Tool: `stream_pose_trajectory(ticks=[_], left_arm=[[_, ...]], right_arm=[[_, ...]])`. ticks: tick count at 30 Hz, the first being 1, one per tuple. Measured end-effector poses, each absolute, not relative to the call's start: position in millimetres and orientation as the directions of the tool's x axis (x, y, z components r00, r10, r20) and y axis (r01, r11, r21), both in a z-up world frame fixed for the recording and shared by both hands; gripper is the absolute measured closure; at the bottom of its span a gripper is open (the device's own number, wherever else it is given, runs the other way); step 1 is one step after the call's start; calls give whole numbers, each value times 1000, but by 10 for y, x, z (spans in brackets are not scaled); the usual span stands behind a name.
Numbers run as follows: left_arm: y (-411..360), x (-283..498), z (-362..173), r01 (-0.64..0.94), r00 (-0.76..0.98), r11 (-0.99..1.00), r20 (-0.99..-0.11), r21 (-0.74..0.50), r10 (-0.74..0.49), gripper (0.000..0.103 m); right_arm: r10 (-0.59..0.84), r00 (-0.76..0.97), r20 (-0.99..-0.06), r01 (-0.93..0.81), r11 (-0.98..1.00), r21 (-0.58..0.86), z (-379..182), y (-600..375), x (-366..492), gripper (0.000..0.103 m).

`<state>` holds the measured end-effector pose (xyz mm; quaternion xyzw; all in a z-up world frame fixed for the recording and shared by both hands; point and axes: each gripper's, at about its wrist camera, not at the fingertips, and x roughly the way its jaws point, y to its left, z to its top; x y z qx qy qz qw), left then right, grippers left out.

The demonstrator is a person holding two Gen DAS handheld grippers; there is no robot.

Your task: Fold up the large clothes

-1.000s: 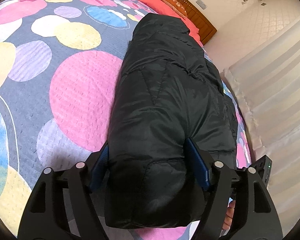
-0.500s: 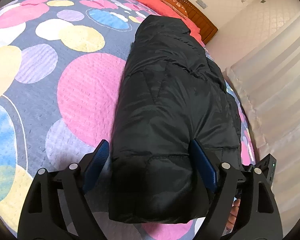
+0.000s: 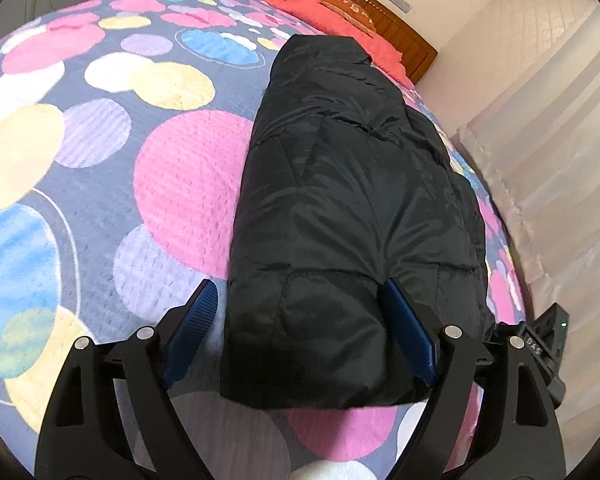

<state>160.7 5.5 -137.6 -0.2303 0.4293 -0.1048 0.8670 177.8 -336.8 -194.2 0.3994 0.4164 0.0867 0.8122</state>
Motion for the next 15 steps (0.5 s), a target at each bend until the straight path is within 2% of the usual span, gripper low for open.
stream_pose_trajectory(ticks=[6, 8, 15], left_arm=[[-55, 1400, -1184, -9, 647, 932, -713, -363, -271, 19], [-73, 1318, -1121, -14, 661, 944, -712, -329, -238, 19], [-82, 1008, -822, -48, 727, 971, -675, -233, -126, 12]], right_arm=[[319, 669, -671, 206, 788, 580, -1586, -3255, 1468, 42], [230, 680, -697, 217, 845, 490, -1436, -3165, 1355, 36], [58, 714, -698, 191, 943, 274, -1069, -2798, 1028, 28]])
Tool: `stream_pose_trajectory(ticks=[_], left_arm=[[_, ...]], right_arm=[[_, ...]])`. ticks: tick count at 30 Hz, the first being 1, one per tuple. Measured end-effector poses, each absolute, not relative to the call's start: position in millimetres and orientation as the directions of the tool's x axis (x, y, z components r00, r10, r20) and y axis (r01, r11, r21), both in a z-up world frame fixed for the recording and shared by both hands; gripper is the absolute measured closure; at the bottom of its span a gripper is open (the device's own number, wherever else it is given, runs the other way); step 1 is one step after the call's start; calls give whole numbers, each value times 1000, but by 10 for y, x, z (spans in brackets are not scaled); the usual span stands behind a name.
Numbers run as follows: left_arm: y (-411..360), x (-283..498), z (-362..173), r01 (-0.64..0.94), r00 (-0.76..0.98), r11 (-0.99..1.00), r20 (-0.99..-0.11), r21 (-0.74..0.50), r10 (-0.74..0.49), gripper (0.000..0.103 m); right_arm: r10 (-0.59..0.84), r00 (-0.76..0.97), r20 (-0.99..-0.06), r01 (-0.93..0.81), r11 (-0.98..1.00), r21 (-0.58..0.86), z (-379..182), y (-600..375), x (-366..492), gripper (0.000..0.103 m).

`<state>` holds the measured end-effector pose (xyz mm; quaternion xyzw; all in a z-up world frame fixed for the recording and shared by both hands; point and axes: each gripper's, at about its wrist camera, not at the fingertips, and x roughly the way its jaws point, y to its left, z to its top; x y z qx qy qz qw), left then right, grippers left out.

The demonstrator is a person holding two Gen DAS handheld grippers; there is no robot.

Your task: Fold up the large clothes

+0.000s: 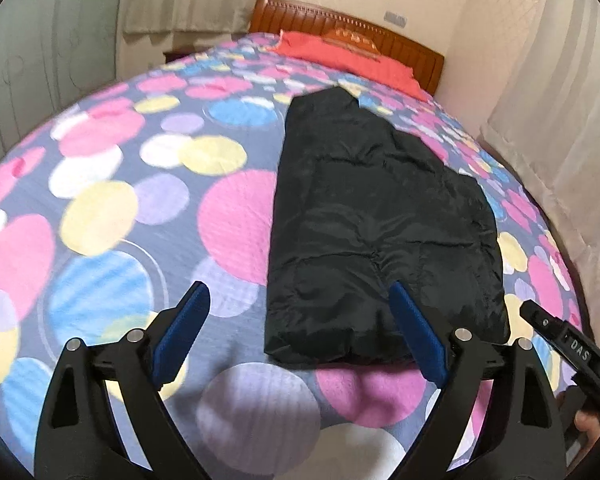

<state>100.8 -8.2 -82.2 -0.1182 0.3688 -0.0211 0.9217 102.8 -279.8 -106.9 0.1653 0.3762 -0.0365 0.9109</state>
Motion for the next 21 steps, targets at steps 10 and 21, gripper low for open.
stream_pose_trajectory(ticks=[10, 21], left_arm=[[-140, 679, -512, -58, 789, 990, -613, -128, -33, 10], [-158, 508, -400, -41, 810, 992, -585, -122, -39, 10]], right_arm=[[-29, 757, -652, 155, 979, 136, -769, -2405, 871, 22], [-74, 780, -622, 145, 987, 64, -674, -2204, 785, 22]])
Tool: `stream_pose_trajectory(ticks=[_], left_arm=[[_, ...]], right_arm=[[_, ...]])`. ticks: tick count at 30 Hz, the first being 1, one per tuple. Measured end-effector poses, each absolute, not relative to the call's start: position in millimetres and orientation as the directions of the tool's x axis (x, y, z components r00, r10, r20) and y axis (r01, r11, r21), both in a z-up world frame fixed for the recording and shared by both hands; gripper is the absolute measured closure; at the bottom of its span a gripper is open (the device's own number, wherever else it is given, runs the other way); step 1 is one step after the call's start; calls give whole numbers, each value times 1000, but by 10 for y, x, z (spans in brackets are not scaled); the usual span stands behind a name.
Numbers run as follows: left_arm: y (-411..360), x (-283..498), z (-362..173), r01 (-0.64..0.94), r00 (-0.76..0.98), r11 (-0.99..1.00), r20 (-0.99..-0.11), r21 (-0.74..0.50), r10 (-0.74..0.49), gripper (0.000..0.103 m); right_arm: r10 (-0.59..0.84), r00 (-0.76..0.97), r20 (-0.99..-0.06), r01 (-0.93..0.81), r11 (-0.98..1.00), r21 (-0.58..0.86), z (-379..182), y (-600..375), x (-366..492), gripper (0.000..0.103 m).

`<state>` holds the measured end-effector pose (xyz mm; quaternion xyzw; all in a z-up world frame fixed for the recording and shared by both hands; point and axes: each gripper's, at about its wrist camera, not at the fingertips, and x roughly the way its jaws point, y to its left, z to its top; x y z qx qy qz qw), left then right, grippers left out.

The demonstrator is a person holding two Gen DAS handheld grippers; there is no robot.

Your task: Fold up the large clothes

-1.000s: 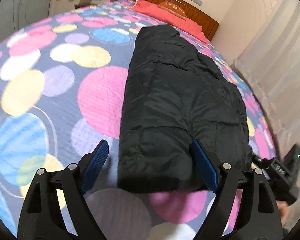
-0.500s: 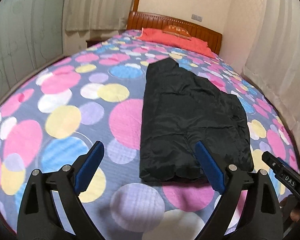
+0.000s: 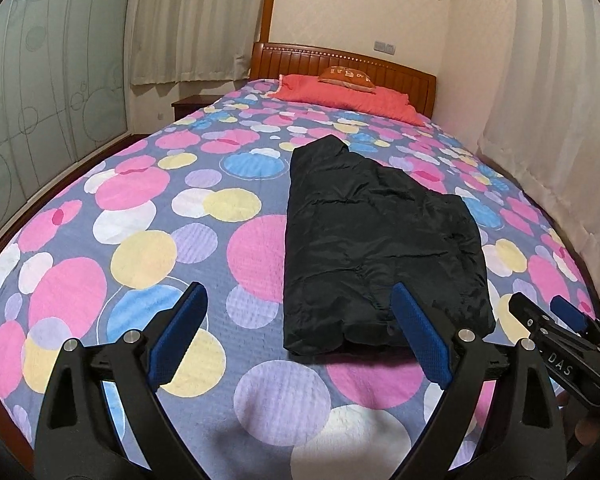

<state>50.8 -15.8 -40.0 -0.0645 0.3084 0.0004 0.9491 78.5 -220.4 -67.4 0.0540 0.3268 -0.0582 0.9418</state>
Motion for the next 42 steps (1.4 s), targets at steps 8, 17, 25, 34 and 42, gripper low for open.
stream_pose_trajectory(ticks=[8, 17, 25, 34, 42], left_arm=[[-189, 501, -405, -39, 806, 992, -590, -117, -38, 10], [-199, 496, -406, -38, 806, 993, -591, -113, -36, 10], [-203, 493, -407, -39, 806, 992, -591, -116, -37, 10], [-213, 488, -411, -40, 805, 992, -592, -116, -37, 10], [-223, 480, -418, -37, 807, 993, -589, -116, -39, 10]], right_arm=[[-74, 781, -620, 142, 988, 61, -663, -2189, 775, 22], [-74, 784, -617, 141, 988, 61, -649, -2161, 767, 22], [-73, 783, -618, 140, 988, 60, -656, -2162, 771, 22], [-74, 783, -617, 142, 988, 61, -663, -2162, 770, 22], [-74, 784, -616, 141, 988, 61, -661, -2157, 769, 22]])
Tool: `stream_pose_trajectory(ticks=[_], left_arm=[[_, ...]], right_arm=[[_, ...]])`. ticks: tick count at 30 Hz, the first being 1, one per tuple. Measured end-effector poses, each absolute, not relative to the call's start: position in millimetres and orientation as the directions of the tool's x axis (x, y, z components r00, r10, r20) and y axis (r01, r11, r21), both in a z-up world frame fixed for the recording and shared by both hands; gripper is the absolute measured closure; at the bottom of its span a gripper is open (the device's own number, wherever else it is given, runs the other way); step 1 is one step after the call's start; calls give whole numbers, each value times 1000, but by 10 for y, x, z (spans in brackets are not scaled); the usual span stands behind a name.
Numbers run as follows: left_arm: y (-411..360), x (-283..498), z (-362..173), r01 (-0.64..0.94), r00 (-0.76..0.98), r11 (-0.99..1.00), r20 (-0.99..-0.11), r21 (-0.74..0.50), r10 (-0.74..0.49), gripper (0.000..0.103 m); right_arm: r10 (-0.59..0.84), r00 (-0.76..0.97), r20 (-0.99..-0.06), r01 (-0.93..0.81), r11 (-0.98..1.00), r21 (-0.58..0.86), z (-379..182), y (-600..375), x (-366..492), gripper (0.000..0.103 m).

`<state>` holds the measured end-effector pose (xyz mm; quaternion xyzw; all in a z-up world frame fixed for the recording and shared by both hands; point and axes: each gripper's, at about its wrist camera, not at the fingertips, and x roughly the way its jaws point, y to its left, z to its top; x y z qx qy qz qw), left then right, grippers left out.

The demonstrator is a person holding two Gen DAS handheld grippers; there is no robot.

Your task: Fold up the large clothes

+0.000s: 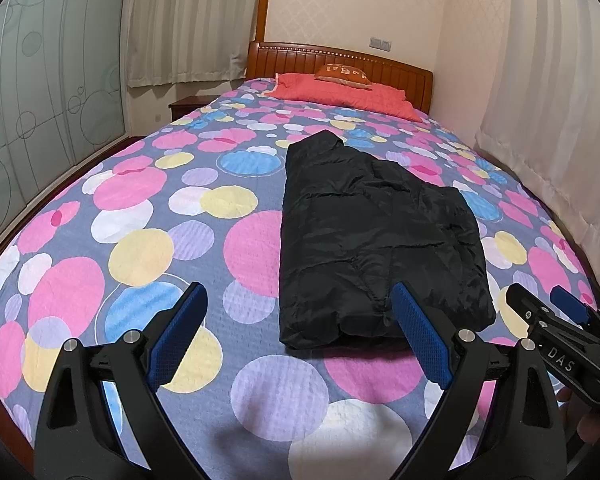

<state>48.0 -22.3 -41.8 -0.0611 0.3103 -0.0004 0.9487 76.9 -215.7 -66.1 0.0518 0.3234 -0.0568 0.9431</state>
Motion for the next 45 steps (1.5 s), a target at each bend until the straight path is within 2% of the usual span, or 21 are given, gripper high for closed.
stream_pose_trajectory(ticks=[7, 11, 27, 37, 45], left_arm=[[-225, 471, -394, -34, 817, 994, -576, -108, -35, 10], [-233, 457, -335, -25, 830, 996, -556, -87, -28, 4], [-249, 407, -259, -20, 845, 997, -534, -77, -24, 3], [-274, 355, -199, -32, 869, 999, -494, -28, 14, 2], [-346, 379, -258, -14, 865, 1000, -502, 10, 18, 2]], right_arm=[[-73, 784, -616, 140, 988, 61, -660, -2155, 767, 22], [-73, 785, -615, 141, 988, 61, -654, -2154, 764, 22], [-73, 786, -614, 140, 988, 61, -640, -2152, 749, 22], [-74, 786, -614, 142, 988, 62, -643, -2138, 750, 22], [-75, 783, -617, 141, 988, 58, -646, -2124, 753, 22]])
